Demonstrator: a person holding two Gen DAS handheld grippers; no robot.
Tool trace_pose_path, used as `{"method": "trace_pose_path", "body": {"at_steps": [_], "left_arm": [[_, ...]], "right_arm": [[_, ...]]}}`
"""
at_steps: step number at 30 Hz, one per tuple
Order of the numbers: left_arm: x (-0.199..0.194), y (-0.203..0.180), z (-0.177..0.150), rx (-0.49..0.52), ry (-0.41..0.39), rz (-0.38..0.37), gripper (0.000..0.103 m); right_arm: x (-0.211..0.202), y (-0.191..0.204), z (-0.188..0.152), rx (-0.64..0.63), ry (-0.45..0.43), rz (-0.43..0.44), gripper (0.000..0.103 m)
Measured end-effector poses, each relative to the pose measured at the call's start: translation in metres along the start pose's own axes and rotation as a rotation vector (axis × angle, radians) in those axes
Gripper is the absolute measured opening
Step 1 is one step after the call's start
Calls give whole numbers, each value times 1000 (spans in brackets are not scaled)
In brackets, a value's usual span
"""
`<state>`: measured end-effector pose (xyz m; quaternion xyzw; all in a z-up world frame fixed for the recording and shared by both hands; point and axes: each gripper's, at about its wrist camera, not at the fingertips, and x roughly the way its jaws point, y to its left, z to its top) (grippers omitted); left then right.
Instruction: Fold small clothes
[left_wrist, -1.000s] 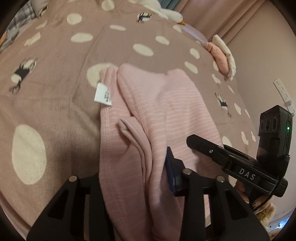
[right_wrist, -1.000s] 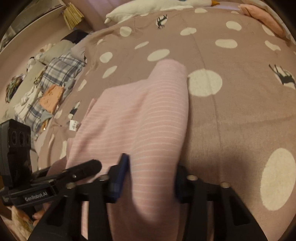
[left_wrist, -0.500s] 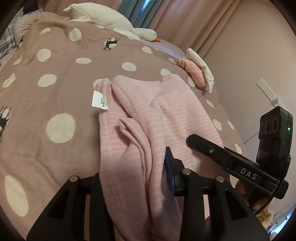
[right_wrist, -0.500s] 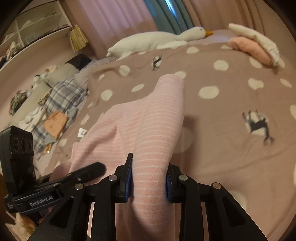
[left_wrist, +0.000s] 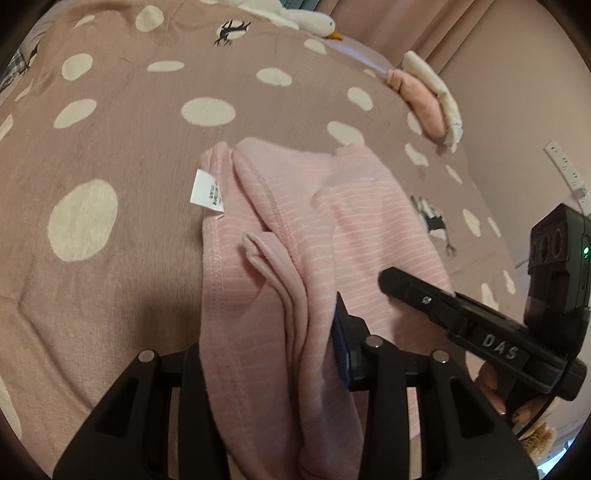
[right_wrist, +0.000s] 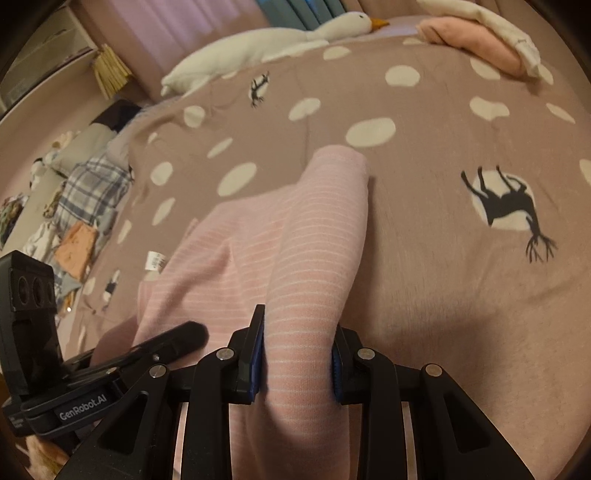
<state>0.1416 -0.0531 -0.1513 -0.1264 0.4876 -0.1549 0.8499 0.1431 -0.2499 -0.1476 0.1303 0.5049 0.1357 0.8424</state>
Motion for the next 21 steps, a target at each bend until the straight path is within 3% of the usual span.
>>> {"method": "trace_pose_path", "body": {"at_steps": [6,9,12,17,20,21], "left_arm": [[-1,2,-1,-32,17,15,46],[-12,1,-3,-30,10,22,50],[-35,-2,-6,-19,-38,18,66],[-81,-11,-9,8,-145,7,89],[-110,-17,-12,27,-224,13,103],[-119,-20,-14,32,-249,17,102]], "right_arm": [[3,-6,0,41,32,-26,33],[-3,-5,-1,54,27,-54,40],[-15,-2,-2,44,-5,-88,42],[-54,9,-4,24,-118,-92,72],[-79,20,-6,-3,-190,-91,85],[-85,23,-6,-12,-210,-90,87]]}}
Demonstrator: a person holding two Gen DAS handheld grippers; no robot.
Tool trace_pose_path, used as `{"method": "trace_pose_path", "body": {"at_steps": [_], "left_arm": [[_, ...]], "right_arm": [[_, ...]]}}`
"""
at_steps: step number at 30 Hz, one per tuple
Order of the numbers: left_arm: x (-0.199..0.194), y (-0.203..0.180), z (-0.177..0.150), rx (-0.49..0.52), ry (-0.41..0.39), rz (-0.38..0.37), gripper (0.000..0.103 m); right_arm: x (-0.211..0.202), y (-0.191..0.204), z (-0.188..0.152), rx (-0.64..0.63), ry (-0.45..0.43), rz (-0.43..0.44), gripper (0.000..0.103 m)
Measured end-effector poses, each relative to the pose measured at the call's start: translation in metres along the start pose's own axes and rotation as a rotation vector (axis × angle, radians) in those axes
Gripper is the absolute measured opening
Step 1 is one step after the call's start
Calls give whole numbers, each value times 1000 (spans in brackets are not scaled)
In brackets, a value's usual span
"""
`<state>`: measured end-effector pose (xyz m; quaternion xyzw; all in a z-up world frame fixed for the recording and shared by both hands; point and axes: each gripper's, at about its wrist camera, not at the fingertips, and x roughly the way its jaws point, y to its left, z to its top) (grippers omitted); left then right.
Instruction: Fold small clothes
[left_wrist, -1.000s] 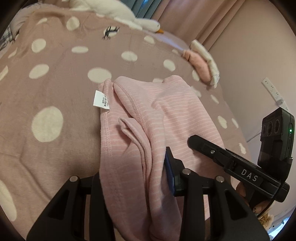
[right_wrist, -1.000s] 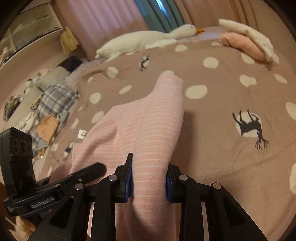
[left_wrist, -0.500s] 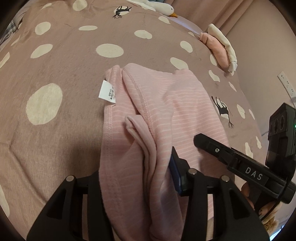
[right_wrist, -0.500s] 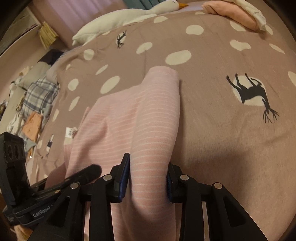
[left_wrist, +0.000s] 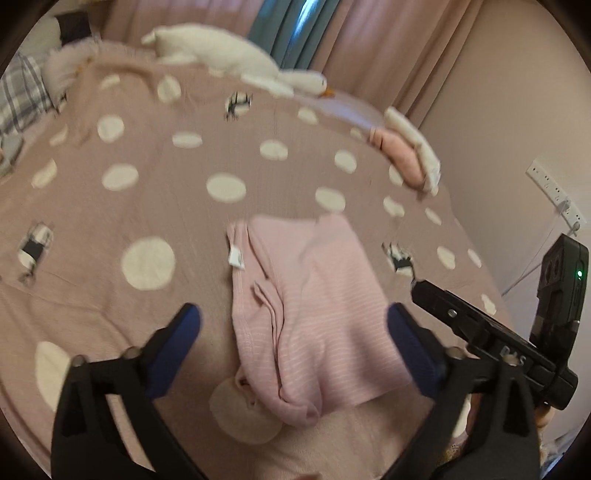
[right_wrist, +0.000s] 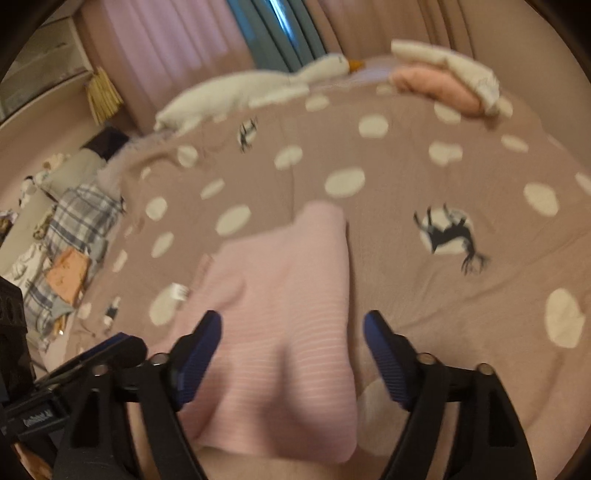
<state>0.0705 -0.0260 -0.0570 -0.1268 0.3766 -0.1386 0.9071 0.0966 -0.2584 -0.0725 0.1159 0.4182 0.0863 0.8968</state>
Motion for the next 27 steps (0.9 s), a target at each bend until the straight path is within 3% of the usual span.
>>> {"method": "trace_pose_path", "body": {"at_steps": [5,9,18,27], "left_arm": [[-32,-7,-1,29,-71,22,103],[-43,-13,-10,73,-77,53,103],[-40,-10,-31,79,-37,127,103],[-43,-3,-37,74,-22,153,103]], "right_arm": [[-32,14,2,-38,-95,-8,100],[-46,20,-5,-58,-139,-15,102],[-48,22,-21,-69,-125,-73,102],[-47,26,-25,-71,-109,-111,102]]}}
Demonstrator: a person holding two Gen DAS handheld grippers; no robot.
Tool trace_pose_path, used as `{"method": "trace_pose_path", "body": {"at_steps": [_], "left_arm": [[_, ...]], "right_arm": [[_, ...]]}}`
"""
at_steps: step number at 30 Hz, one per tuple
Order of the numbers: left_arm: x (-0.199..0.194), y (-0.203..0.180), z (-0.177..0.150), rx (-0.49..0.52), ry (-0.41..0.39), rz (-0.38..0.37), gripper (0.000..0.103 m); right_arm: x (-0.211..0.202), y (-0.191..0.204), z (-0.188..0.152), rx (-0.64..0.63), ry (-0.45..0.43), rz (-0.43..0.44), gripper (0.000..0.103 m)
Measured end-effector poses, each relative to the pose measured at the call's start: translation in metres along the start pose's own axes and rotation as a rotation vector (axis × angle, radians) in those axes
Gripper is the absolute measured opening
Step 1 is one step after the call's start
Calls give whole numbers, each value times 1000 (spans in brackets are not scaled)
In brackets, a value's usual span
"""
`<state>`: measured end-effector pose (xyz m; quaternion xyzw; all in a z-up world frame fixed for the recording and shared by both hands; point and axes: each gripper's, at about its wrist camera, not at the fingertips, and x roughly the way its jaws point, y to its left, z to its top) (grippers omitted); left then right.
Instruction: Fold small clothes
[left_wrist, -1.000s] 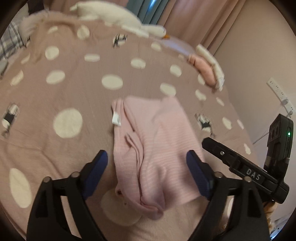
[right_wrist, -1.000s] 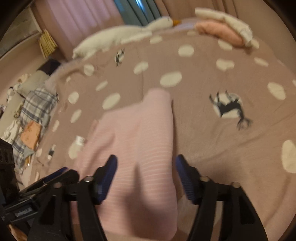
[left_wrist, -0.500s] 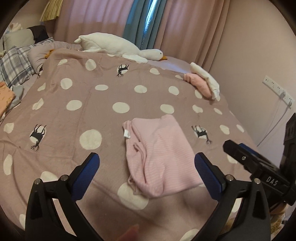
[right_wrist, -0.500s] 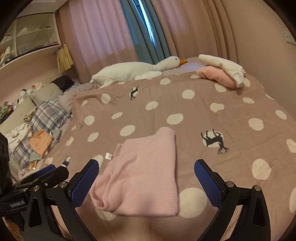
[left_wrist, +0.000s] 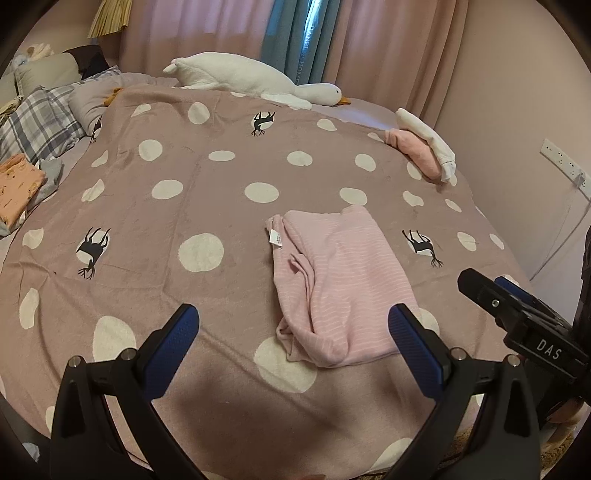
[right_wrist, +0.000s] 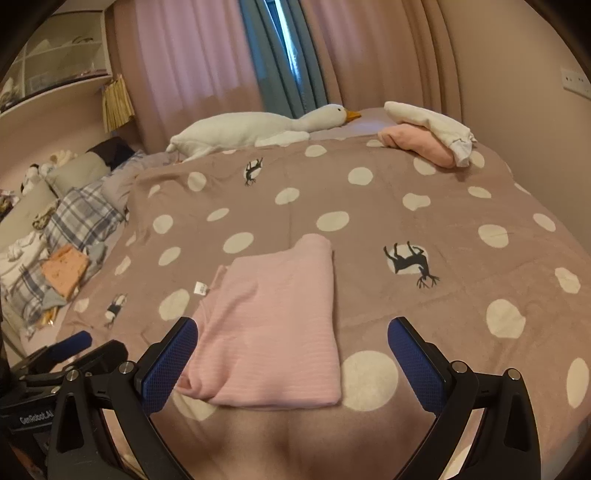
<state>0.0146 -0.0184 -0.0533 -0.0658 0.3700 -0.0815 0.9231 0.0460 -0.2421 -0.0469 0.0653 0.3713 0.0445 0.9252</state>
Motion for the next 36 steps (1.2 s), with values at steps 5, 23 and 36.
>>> {"method": "trace_pose_path", "body": {"at_steps": [5,23,36], "left_arm": [[-1,1,-1,7,0,3,103],[-1,-4,-4,38,11,21,103],[0,-5,-6,32,21,12,103]], "right_arm": [[2,1,-3,-3,11,-23,102],[6,3,-5,-10,30,-47,102],[7,3,-8,-14,35,-51,102]]}}
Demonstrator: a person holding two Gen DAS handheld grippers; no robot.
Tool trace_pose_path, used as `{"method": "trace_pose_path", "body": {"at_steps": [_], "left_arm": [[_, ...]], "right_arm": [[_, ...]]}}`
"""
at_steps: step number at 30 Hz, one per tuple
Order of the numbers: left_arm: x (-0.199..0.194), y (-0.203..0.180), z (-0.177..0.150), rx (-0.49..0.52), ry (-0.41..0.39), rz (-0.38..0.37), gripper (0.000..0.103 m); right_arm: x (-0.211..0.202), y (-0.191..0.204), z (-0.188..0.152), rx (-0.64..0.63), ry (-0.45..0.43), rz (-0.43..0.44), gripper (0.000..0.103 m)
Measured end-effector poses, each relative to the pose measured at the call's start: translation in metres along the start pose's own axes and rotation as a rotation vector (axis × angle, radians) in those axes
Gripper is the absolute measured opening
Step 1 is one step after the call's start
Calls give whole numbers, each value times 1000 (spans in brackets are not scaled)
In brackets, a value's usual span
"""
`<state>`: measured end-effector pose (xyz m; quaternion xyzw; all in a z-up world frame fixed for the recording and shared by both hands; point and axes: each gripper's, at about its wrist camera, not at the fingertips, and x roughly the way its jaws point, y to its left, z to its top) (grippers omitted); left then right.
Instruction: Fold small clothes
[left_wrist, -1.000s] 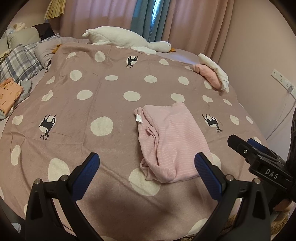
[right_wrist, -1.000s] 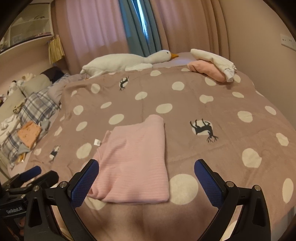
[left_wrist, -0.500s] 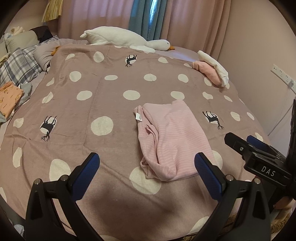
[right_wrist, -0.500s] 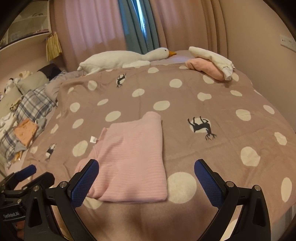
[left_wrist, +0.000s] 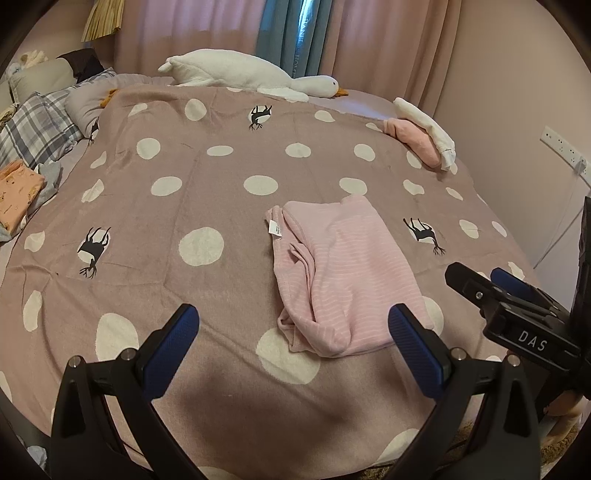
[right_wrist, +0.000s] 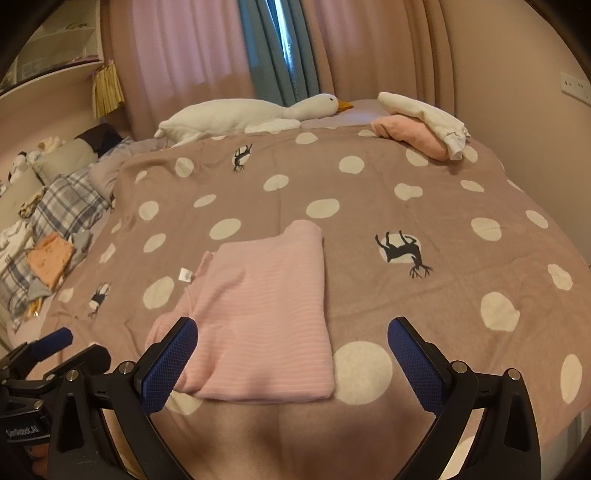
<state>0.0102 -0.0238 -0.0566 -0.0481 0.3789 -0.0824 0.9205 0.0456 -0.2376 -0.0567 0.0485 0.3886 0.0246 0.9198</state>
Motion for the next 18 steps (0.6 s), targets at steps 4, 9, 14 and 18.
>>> {"method": "trace_pose_path", "body": {"at_steps": [4,9,14,18], "left_arm": [[0,0,0,1,0,-1,103],[2,-2,-4,12,7,-4,103],[1,-4,-5,20,5,-8,103],[0,-4,-4,19,6,-8,103]], "right_arm": [[1,0,0,-2,1,-3,102],[1,0,0,-1,3,-5,102],[1,0,0,-3,3,-4,102],[1,0,0,-2,4,-5,102]]}}
